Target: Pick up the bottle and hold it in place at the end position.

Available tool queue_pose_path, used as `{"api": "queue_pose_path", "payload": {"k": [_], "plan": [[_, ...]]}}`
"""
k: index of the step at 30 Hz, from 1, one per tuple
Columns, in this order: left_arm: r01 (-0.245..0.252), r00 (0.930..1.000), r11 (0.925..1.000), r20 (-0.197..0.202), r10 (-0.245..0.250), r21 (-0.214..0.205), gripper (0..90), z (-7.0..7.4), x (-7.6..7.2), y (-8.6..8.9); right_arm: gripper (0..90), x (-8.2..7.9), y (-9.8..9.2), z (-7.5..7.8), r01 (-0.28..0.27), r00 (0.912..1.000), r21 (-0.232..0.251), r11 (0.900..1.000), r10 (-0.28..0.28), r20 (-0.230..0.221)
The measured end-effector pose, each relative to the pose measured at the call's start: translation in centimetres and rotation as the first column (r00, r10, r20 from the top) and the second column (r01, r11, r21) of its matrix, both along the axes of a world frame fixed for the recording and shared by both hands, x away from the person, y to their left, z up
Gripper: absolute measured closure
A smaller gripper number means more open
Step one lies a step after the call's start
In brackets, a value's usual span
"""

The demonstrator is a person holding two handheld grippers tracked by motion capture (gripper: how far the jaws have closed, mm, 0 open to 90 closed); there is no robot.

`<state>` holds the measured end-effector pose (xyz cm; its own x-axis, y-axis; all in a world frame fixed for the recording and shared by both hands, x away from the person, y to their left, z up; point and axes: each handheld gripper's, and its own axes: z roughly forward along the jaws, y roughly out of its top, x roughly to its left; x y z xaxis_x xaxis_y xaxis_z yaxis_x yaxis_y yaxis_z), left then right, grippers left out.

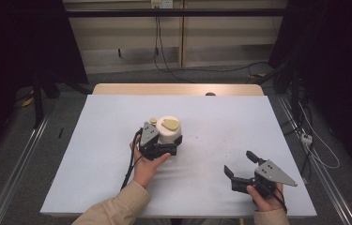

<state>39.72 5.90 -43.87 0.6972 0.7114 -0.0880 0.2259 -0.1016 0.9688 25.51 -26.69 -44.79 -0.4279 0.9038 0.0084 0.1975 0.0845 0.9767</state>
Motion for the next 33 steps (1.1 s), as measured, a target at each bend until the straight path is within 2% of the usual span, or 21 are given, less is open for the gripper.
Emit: {"api": "queue_pose_path", "payload": {"k": [10, 26, 33], "plan": [[-0.003, 0.9998, 0.9999, -0.02, 0.003, -0.01, 5.3, -0.2, 0.8, -0.6, 4.3, 0.0, 0.0, 0.0, 0.001, 1.0, 0.003, 1.0, -0.001, -0.001], [0.013, 0.9991, 0.9997, -0.042, -0.012, 0.021, 5.3, -0.4, 1.9, -1.8, 4.3, 0.0, -0.1, 0.0, 0.001, 1.0, 0.006, 1.0, -0.001, -0.001], [0.012, 0.9984, 0.9998, -0.056, -0.011, 0.016, 5.3, -0.9, 2.2, -2.2, 4.2, 0.0, -0.1, 0.0, 0.002, 1.0, 0.006, 1.0, -0.002, 0.001]]}}
